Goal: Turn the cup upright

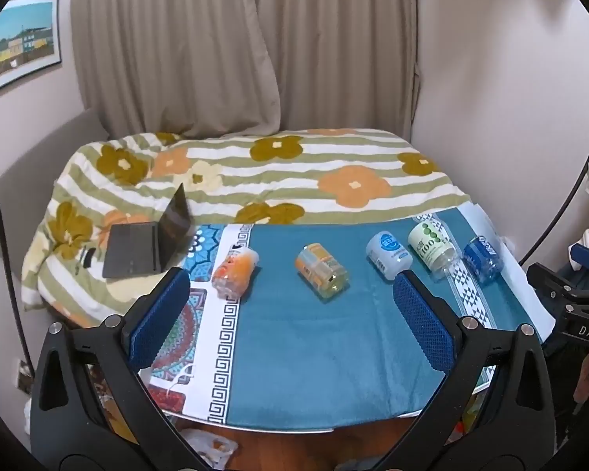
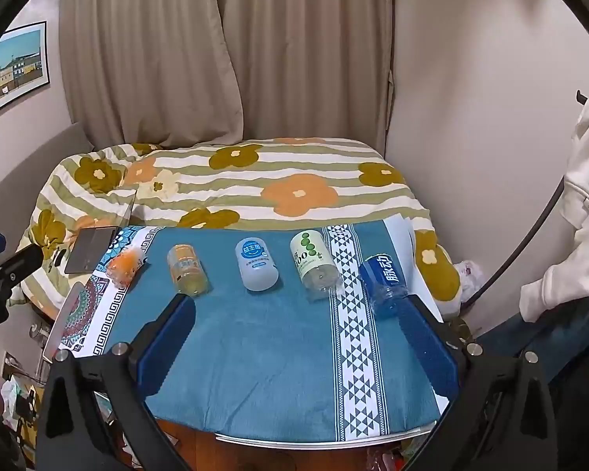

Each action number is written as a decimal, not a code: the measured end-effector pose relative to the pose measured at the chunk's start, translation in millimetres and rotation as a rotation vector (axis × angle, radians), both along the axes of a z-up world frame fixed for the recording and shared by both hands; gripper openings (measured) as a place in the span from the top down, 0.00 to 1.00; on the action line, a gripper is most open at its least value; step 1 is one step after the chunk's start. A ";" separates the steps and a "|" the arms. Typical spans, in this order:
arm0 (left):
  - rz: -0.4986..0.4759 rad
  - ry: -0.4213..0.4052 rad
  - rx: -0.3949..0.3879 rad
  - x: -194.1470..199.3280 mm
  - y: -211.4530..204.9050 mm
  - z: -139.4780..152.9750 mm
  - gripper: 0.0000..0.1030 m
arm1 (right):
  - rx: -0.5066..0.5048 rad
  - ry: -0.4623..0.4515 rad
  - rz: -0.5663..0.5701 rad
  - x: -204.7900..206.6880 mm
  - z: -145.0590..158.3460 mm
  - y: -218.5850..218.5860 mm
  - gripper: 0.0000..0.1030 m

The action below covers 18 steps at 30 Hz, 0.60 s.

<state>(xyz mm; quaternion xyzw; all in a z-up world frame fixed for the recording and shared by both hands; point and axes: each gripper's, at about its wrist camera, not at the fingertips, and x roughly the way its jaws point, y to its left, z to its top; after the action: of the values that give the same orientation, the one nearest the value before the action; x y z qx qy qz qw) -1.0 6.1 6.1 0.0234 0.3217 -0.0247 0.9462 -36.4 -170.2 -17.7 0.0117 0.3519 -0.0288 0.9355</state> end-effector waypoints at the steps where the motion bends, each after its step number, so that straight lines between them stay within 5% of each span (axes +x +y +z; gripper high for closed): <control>1: 0.002 0.001 0.000 0.0 0.2 0.6 0.00 | 0.000 0.002 0.000 -0.3 0.1 0.3 0.00; 18: 0.009 0.026 0.000 10.2 -0.9 -4.8 0.00 | 0.001 0.008 -0.003 0.7 -2.1 -1.7 0.00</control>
<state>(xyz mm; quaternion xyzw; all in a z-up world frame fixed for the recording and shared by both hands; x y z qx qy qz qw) 9.2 5.2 1.3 0.0219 0.3341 -0.0209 0.9420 -35.7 -171.9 -19.8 0.0128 0.3555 -0.0301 0.9341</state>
